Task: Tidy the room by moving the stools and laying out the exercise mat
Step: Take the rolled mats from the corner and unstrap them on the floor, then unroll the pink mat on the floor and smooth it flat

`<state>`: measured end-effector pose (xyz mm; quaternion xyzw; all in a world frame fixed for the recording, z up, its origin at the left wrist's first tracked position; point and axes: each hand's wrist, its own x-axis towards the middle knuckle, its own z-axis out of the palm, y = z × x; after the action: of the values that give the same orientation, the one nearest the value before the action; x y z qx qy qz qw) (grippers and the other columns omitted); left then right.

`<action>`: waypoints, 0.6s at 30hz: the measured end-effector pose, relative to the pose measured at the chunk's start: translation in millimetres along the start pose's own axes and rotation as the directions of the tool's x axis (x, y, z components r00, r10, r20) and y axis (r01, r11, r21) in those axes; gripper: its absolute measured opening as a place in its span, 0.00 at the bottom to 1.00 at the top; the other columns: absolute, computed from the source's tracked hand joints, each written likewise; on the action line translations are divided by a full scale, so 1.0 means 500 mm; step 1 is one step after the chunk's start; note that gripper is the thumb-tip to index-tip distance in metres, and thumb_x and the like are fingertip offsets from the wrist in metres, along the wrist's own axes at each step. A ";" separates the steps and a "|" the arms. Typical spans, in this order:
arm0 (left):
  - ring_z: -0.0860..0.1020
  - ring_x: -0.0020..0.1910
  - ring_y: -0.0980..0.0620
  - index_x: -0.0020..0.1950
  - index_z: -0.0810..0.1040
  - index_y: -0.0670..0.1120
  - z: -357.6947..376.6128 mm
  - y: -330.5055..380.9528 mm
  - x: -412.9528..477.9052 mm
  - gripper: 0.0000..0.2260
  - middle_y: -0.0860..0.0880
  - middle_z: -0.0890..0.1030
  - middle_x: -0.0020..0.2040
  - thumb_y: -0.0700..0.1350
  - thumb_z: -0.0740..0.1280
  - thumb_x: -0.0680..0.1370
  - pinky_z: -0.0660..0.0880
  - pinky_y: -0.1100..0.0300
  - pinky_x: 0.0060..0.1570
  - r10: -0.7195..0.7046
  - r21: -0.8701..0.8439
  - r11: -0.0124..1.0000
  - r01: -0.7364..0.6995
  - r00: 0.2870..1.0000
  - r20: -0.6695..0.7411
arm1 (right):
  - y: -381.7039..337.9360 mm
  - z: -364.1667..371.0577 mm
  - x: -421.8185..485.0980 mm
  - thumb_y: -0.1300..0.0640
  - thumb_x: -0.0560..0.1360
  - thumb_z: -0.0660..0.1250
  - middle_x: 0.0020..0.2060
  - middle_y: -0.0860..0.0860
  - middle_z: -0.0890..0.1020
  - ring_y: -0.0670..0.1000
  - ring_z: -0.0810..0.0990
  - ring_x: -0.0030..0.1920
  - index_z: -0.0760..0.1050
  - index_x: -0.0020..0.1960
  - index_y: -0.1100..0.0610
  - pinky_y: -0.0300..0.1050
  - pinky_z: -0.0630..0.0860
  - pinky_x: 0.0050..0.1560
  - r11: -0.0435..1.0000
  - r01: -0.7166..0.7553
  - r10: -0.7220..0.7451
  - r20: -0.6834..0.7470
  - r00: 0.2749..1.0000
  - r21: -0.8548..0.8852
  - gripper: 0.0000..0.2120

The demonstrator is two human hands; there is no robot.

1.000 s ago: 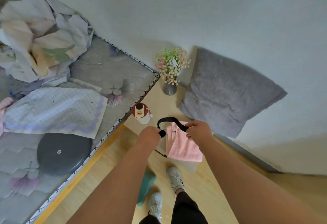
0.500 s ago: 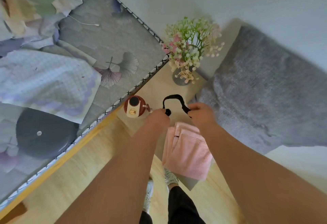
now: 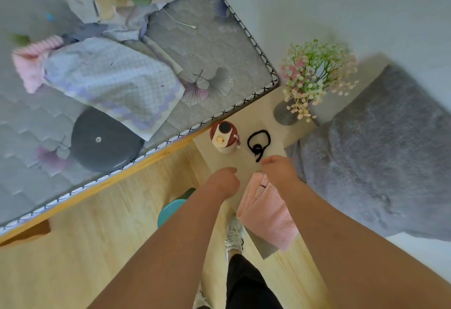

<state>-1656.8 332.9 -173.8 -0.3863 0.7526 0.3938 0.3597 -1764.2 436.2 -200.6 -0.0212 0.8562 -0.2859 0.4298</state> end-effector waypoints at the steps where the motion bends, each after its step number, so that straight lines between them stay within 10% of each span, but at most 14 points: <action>1: 0.63 0.74 0.46 0.77 0.57 0.45 -0.001 -0.027 -0.027 0.23 0.44 0.61 0.76 0.42 0.55 0.82 0.60 0.56 0.71 -0.018 -0.029 0.999 0.017 1.000 -0.018 | -0.012 0.017 -0.022 0.62 0.77 0.61 0.54 0.54 0.81 0.55 0.78 0.55 0.79 0.57 0.58 0.47 0.75 0.55 0.999 0.034 -0.033 0.022 0.999 -0.027 0.12; 18: 0.65 0.72 0.48 0.76 0.61 0.45 0.213 -0.606 -0.517 0.21 0.47 0.64 0.75 0.45 0.55 0.82 0.62 0.58 0.68 -0.357 -0.526 0.832 0.175 0.896 -0.266 | -0.034 0.434 -0.513 0.59 0.76 0.63 0.42 0.53 0.77 0.53 0.76 0.44 0.72 0.36 0.49 0.49 0.76 0.51 0.806 0.441 -0.281 0.401 0.872 -0.395 0.10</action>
<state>-1255.0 384.3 -96.4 -0.6311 0.6180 0.4402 0.1613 -1443.7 391.8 -107.6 -0.3370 0.7968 -0.1374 0.4824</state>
